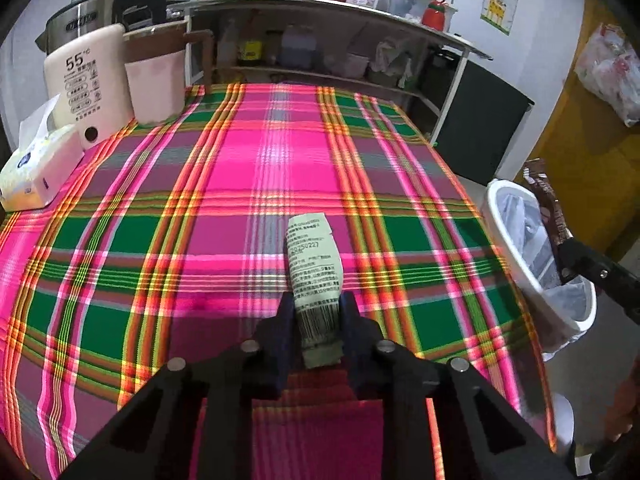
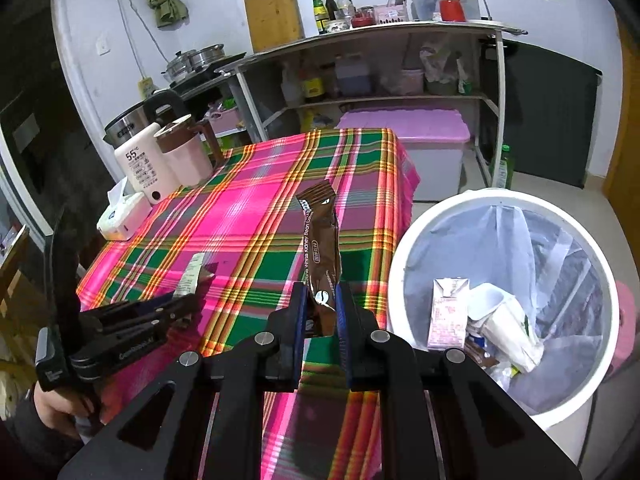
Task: Collect trash
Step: 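Carry the striped wrapper and brown snack stick over the trash bin with both grippers, then open both grippers to drop the wrapper and snack stick into the bin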
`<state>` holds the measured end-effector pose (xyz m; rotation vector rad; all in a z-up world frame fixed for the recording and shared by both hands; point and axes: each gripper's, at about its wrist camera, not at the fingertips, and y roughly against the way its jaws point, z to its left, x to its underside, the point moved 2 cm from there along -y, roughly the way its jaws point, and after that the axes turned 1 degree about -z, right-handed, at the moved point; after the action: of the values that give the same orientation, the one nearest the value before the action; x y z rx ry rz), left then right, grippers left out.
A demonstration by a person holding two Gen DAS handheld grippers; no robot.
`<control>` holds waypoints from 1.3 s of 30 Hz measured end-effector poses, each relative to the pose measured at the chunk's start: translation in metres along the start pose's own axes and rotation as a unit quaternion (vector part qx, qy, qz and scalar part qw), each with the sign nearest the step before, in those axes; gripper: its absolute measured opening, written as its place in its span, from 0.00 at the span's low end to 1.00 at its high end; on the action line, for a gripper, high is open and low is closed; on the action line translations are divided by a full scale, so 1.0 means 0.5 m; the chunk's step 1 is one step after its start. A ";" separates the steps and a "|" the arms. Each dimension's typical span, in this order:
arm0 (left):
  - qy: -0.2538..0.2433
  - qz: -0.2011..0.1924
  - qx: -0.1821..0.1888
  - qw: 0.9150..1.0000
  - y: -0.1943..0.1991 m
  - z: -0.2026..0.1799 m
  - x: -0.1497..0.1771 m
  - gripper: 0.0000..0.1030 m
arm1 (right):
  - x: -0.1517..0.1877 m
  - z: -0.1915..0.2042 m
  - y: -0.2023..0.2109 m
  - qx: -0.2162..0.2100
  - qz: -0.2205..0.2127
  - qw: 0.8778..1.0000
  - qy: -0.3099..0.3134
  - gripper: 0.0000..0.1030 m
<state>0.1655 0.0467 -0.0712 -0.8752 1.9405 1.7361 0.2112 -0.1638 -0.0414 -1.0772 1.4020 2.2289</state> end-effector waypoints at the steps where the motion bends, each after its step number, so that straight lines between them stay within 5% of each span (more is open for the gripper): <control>1: -0.003 -0.004 0.003 1.000 0.006 -0.007 -0.002 0.22 | 0.001 -0.002 0.005 0.000 -0.002 1.000 -0.001 0.15; 21: -0.070 -0.034 0.092 0.993 0.041 -0.183 -0.057 0.22 | 0.022 -0.087 0.074 0.046 -0.020 0.998 -0.031 0.15; 39: -0.123 -0.002 0.155 0.980 -0.035 -0.343 -0.072 0.23 | 0.054 -0.224 0.099 0.098 -0.011 0.991 -0.089 0.15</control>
<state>0.2233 -0.1156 -0.0339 -0.5273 1.9661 1.4090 0.2124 -0.2880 -0.0564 -0.8047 1.4875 2.0626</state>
